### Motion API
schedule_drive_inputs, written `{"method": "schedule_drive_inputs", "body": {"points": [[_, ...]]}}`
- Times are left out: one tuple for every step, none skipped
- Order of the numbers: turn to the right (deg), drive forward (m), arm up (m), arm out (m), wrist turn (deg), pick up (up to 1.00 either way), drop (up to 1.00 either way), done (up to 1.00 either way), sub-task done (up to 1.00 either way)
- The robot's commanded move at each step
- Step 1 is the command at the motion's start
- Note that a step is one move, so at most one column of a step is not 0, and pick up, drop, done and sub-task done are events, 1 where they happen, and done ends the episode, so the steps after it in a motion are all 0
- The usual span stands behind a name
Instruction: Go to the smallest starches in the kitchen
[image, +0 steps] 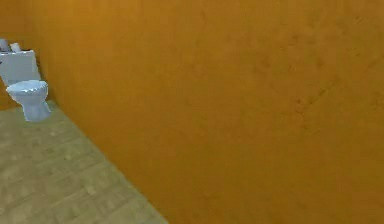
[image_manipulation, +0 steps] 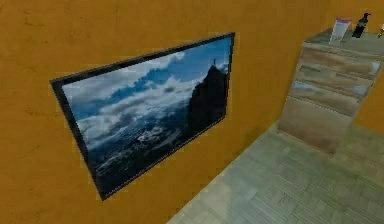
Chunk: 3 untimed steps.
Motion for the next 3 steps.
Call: {"method": "schedule_drive_inputs", "body": {"points": [[-21.0, 0.0, 0.0, 0.0, 0.0, 0.0, 0.0, 0.0, 0.0], [0.0, 0.45, 0.0, 0.0, 0.0, 0.0, 0.0, 0.0, 0.0], [-21.0, 0.0, 0.0, 0.0, 0.0, 0.0, 0.0, 0.0, 0.0]]}}
